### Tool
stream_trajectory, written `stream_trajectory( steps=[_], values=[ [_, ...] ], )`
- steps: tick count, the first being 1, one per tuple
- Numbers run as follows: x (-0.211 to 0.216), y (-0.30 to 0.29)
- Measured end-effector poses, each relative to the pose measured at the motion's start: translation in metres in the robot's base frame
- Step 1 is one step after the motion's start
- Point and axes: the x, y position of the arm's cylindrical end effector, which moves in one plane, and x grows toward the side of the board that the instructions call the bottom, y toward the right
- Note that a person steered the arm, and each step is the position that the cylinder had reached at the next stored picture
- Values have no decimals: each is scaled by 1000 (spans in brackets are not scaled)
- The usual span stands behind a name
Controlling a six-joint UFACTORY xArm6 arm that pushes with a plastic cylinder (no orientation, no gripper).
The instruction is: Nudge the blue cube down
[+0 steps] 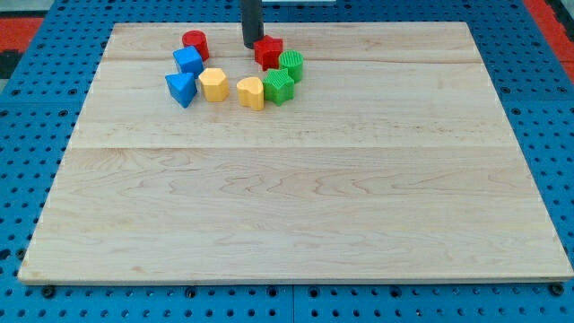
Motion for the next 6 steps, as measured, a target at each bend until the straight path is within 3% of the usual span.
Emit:
stream_trajectory(
  steps=[1,3,6],
  values=[
    [-14,-4],
    [46,-25],
    [84,-58]
  ],
)
